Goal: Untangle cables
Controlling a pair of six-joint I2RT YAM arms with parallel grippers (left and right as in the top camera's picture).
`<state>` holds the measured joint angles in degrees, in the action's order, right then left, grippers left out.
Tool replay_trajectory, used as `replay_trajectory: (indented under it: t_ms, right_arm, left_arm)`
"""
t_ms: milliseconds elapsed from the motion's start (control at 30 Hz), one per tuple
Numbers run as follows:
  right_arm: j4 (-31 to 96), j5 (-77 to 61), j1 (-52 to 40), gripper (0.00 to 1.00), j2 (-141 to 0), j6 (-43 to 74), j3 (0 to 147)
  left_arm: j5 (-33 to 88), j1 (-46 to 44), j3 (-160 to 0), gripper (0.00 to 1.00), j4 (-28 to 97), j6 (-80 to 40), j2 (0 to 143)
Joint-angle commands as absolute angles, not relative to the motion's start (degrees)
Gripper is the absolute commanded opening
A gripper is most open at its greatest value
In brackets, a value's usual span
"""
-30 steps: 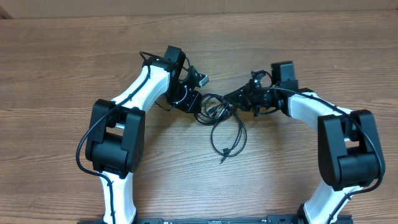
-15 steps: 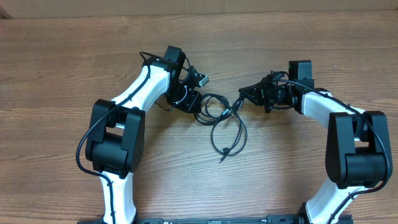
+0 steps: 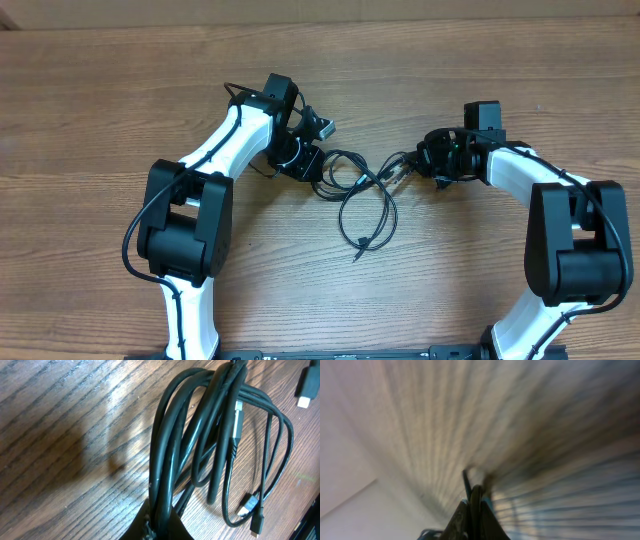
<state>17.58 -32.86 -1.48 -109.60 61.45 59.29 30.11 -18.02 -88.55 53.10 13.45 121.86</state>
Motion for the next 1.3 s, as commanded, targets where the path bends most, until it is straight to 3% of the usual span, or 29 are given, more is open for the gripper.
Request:
replay_trajectory:
  t_ms: [0, 267, 333, 733, 833, 1167, 1267]
  right_arm:
    - [19.7, -23.2, -1.1, 0.04, -108.3, 61.5, 59.2]
    - [28.7, -14.0, -1.1, 0.04, -108.3, 61.0, 59.2]
    - [31.5, -12.1, -1.1, 0.09, -108.3, 60.7, 59.2]
    - [38.5, -20.6, -1.1, 0.15, -108.3, 40.4, 62.2]
    - [39.4, -24.9, -1.2, 0.15, -108.3, 37.9, 64.4]
    - [41.3, -27.2, -3.9, 0.07, -108.3, 35.4, 64.8]
    - [41.4, -26.7, -5.3, 0.04, -108.3, 35.5, 64.8]
  left_arm:
    - [29.4, -18.4, -89.4, 0.05, 53.0, 12.7, 122.0]
    - [29.4, -18.4, -89.4, 0.05, 53.0, 12.7, 122.0]
    - [29.4, -18.4, -89.4, 0.05, 52.9, 12.7, 122.0]
    - [29.4, -18.5, -89.4, 0.11, 52.8, 12.7, 122.0]
    - [29.6, -18.6, -89.4, 0.18, 52.8, 12.7, 122.0]
    - [29.6, -19.6, -89.4, 0.67, 52.4, 12.9, 122.0]
    - [30.1, -19.6, -89.4, 0.75, 51.9, 12.9, 122.0]
